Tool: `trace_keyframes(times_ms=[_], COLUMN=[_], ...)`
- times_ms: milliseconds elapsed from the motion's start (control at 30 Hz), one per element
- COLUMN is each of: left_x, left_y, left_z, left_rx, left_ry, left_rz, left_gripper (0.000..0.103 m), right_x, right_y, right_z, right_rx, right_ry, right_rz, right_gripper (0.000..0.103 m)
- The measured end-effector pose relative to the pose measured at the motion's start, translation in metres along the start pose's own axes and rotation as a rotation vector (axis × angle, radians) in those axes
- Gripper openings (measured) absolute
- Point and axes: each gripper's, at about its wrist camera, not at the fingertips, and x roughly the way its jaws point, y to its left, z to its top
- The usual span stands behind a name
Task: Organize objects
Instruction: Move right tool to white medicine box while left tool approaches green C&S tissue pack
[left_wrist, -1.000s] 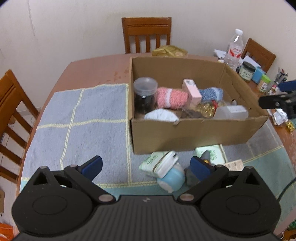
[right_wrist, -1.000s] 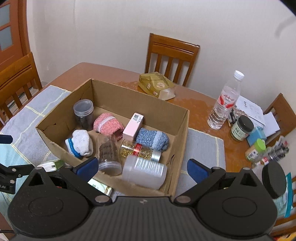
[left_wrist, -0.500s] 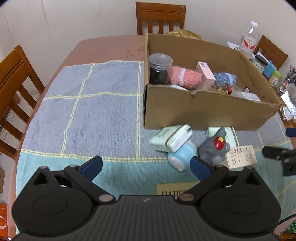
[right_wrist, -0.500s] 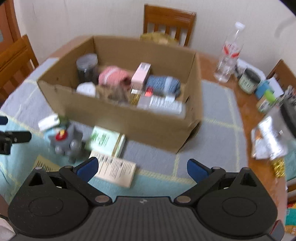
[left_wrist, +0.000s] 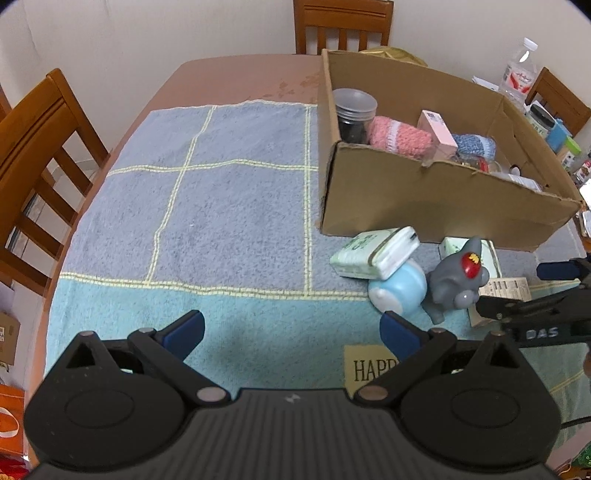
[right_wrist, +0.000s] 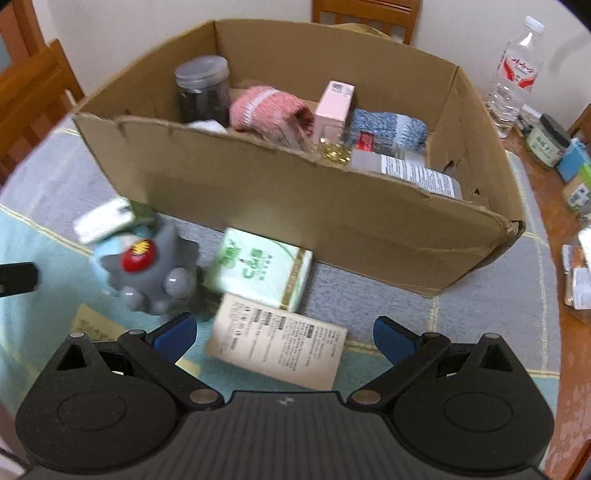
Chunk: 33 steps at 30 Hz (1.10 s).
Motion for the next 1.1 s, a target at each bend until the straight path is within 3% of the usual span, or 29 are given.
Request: trace_keyframes(times_ms=[233,567,800,1100], left_x=[0.004,0.018,0.051,0.071], left_y=[0.003,-0.006,-0.016,-0.012], left_z=[0.005,0.036,0.053,0.056], left_rx=[0.019,0.121,0.178,0.095], left_ry=[-0.007,-0.054,-0.029,0.012], left_rz=[-0.035,-0.153,-0.192,-0.269], left_gripper=[0.101,0.101,0.101,0.103], right_x=[0.006,0.018,0.018,0.016], right_y=[-0.014,-0.043,-0.043,-0.042], right_z=[-0.009,-0.025,-0.027,-0.032], right_rx=[0.021,0.103,0.103,0.124], right_ry=[0.014,0.053,0.046,0.037], right_rz=[-0.064,-0.016,-0.02,-0.031], right_gripper=[0.103,0.103,0.103,0.103])
